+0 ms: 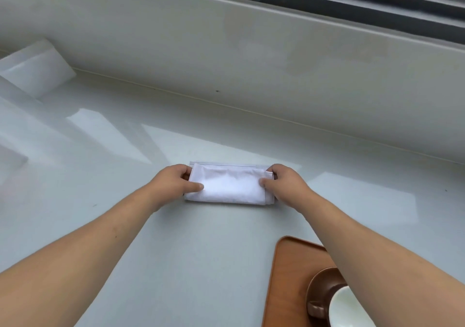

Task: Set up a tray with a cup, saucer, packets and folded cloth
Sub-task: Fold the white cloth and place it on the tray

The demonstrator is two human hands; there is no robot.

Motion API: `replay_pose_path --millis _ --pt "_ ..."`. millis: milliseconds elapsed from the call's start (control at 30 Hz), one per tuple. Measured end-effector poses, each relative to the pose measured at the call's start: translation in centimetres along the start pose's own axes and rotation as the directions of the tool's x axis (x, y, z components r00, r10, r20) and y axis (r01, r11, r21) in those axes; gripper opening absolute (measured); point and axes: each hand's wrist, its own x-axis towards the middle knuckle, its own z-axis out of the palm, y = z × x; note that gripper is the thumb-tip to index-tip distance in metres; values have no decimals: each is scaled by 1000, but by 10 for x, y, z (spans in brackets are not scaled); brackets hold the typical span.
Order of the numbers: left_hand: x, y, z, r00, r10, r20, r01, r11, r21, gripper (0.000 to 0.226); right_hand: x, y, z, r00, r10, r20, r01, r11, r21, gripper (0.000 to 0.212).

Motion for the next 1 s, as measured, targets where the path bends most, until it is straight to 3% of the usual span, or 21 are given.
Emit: replay_pose_path --millis 67,233,500,633,700,767,867,1000 --pt "0 -3 -1 999 -24 -42 23 1000 -9 15 -1 1 -1 1000 5 6 -5 1000 -6 13" --pt "8 -2 9 982 -38 -186 61 991 118 34 8 -9 1 998 41 -43 -44 997 -70 12" --pt "15 -1 10 971 -44 -235 97 971 220 36 26 -14 12 993 74 -90 -91 976 -200 15" --pt "14 1 15 960 -12 -279 112 932 346 32 27 -14 18 976 90 -200 -142 954 -265 26" --pt "10 1 18 949 34 -314 110 897 429 26 19 -16 20 938 -61 -342 -66 936 -347 29" --pt "7 -1 21 927 90 -365 94 885 457 24 5 -22 26 866 -307 -394 112 888 -446 26" --pt "5 -4 19 908 115 -403 76 900 428 24 -22 -30 44 812 -544 -213 383 771 -509 27" --pt "1 -1 13 933 -42 -358 133 963 234 19 -46 -31 77 807 -581 107 507 589 -629 38"
